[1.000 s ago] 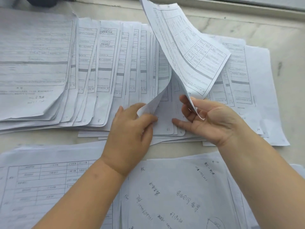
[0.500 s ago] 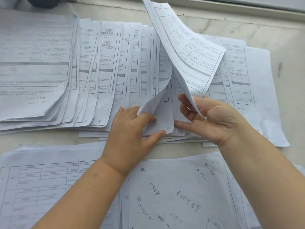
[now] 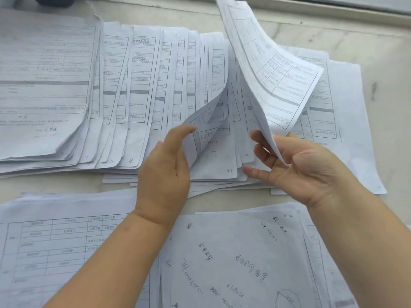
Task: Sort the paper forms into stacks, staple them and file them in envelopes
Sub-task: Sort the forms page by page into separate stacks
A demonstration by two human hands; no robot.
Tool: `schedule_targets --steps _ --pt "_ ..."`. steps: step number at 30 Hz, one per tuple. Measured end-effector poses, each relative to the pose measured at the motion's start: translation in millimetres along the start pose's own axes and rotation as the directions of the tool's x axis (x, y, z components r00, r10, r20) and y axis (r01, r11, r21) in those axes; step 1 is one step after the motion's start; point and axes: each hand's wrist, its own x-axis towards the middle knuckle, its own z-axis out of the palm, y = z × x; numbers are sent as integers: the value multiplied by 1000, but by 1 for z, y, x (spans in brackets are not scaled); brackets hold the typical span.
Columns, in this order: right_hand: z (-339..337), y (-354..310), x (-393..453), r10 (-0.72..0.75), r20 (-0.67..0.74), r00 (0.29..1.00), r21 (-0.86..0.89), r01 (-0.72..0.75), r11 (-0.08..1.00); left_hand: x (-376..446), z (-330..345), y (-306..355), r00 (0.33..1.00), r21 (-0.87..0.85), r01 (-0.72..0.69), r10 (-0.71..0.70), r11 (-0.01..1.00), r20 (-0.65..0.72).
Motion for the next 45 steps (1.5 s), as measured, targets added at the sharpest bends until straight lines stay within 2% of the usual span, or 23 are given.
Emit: schedule_targets --steps 7,9,12,15,17,18,20,22,24,27,33,35,37,39,40,42,45 --pt "3 7 -5 33 33 999 5 -33 999 -3 3 -2 995 135 -78 70 988 66" --pt "3 5 -6 -14 14 1000 -4 14 1000 -4 3 -4 991 154 -120 111 981 69" --pt "-2 0 -8 -156 -28 987 -107 152 983 -5 2 -10 987 86 -126 117 988 107" --pt "-15 -2 -11 -349 -74 934 -234 324 917 -4 2 -12 998 25 -13 11 1000 70" --pt "-26 -4 -17 -470 -105 877 -302 422 855 -2 1 -9 992 -39 115 -117 993 -45" --pt "-33 -4 -22 -514 -107 851 -336 456 824 -1 0 -7 965 -125 218 -233 968 -122" --pt "-48 -5 -34 -564 -102 820 -449 468 761 3 -6 -5 859 -358 346 -446 867 -249" --pt "-59 -5 -46 -563 -100 821 -560 421 713 4 -15 -2 791 -496 324 -519 806 -326" --pt "-65 -6 -54 -522 -75 850 -613 373 696 4 -23 3 783 -507 283 -501 814 -368" --pt "-57 -6 -56 -452 -29 891 -685 312 658 5 -33 11 807 -457 216 -421 863 -415" --pt "16 -6 1 -353 106 930 -836 275 474 11 -42 10 865 -315 118 -253 942 -433" --pt "39 0 25 -282 124 951 -827 256 501 14 -40 10 920 -220 83 -160 972 -359" --pt "52 5 41 -168 107 980 -801 185 569 15 -32 5 990 -112 67 -80 991 -114" --pt "49 6 49 -72 80 994 -766 107 633 14 -22 -5 981 37 37 -44 999 190" --pt "45 5 51 -30 77 997 -736 77 672 13 -18 -9 961 119 2 -35 993 276" --pt "37 5 51 20 90 996 -679 46 733 11 -15 -15 949 201 -66 0 977 314" --pt "32 11 49 -18 85 996 -662 70 746 14 -18 -13 955 170 -37 -15 985 296"
